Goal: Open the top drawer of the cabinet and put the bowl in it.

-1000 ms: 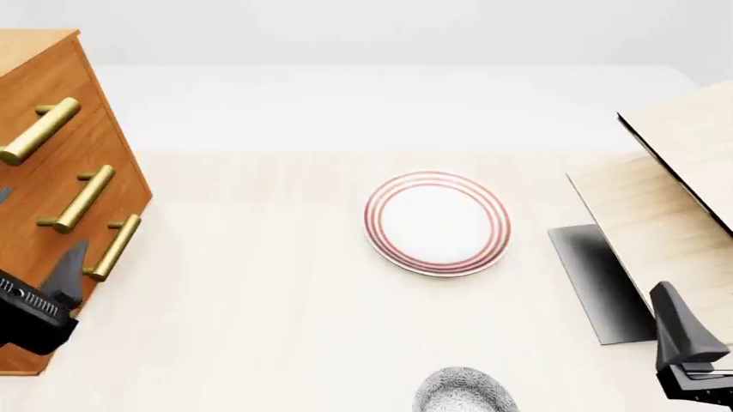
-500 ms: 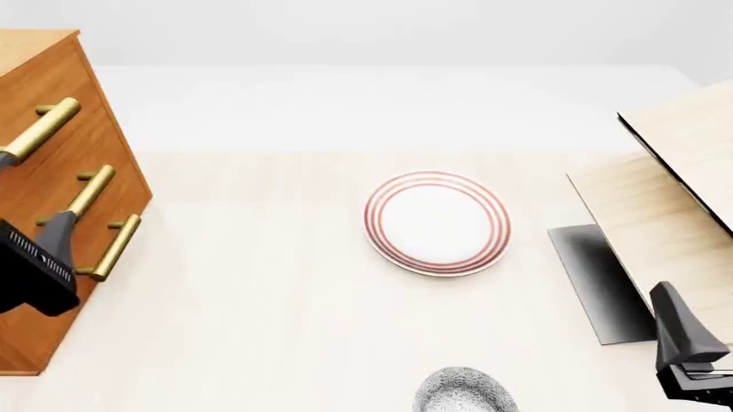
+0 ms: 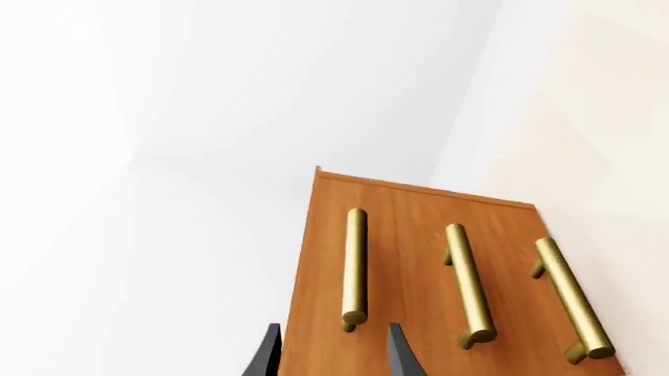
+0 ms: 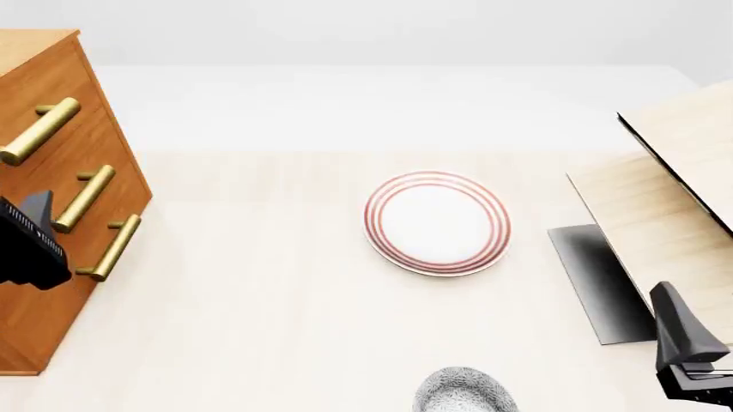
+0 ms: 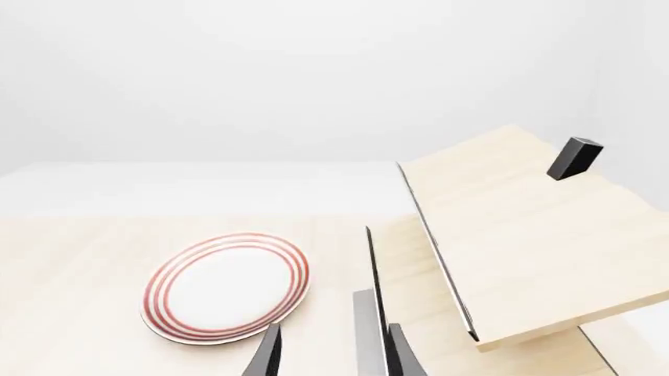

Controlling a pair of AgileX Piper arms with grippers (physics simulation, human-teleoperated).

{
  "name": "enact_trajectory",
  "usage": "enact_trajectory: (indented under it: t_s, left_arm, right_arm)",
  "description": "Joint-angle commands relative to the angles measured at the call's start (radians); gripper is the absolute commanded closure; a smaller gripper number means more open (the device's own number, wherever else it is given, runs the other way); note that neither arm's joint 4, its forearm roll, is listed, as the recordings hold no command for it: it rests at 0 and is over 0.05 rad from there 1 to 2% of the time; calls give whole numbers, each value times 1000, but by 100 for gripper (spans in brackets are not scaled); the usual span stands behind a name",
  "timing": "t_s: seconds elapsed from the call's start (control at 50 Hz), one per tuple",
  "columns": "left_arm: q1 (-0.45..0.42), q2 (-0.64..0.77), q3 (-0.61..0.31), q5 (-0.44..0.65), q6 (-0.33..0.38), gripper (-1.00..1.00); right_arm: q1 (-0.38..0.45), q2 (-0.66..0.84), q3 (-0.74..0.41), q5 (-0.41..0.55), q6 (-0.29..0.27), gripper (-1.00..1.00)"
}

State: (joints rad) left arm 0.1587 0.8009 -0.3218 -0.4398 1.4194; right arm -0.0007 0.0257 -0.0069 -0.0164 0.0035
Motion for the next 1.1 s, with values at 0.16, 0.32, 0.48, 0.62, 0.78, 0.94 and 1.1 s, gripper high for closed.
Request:
enact_trajectory:
  t_s: [0.16,0.32,0.48,0.62,0.78,0.94,1.1]
  left_arm:
    - [19,104,-80,-29,4,-100]
    - [37,143,-113,-25,-3,-100]
    - [54,198,-110,-74,2,-100]
    - [61,236,-109,-101,2,-100]
    - [63,284,-112,-139,-6,-100]
    - [86,320,-109,-170,-8,-100]
    - [109,324,-110,-171,-25,-100]
  right_arm:
    - [0,-6,1,4,-1,-100]
    - [0,-6,1,4,-1,-100]
    - [0,-6,1,4,-1,-100]
    - [0,-6,1,4,-1,-100]
    - [0,-6,1,4,-1,-100]
    - [0,-6,1,4,-1,-100]
    - [0,-6,1,4,-1,-100]
